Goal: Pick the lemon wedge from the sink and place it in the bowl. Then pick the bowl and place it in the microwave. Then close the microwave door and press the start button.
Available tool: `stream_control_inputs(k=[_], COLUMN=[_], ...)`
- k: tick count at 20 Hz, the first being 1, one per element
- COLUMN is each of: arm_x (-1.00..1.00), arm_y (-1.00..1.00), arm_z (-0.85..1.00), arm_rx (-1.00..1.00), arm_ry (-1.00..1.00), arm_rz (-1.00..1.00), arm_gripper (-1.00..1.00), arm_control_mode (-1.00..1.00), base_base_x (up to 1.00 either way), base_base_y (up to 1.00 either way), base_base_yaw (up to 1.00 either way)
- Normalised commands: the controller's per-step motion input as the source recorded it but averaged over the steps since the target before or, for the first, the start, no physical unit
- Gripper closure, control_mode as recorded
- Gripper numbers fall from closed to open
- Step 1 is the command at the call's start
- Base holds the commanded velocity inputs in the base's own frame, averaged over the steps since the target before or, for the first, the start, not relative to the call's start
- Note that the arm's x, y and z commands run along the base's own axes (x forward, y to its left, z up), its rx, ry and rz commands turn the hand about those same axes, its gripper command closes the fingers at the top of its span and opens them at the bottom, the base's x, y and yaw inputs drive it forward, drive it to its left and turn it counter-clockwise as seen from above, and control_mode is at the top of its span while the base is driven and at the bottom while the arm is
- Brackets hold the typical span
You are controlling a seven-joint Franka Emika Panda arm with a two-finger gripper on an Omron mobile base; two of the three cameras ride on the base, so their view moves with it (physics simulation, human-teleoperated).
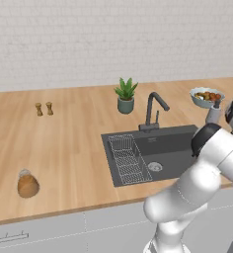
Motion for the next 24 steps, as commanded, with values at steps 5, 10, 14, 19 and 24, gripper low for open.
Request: stream_control_inputs(k=[5,10,14,19,24], arm_x=[0.0,0.14,0.31,0.06,-0.05], arm_y=[-0.62,-0.57,-0.43,-0.51,-0.49], arm_z=[-0.24,-0.21,-0.31,0.06,0.59], arm_rx=[0.0,0.04,0.11,0.1,0.13], arm_ry=[0.0,0.0,0.0,-0.01,-0.01], arm_rz=[-0.01,0.0,0.0,0.01,0.01], arm_gripper=[1.0,1.0,1.0,1.0,1.0], arm_control_mode=[-1.0,-1.0,-1.0,-1.0,-1.0], base_base_x=[0.0,0.0,0.0,0.0,0.0], base_base_y=[0.0,0.0,0.0,0.0,0.0], base_base_yaw=[0.0,0.0,0.0,0.0,0.0])
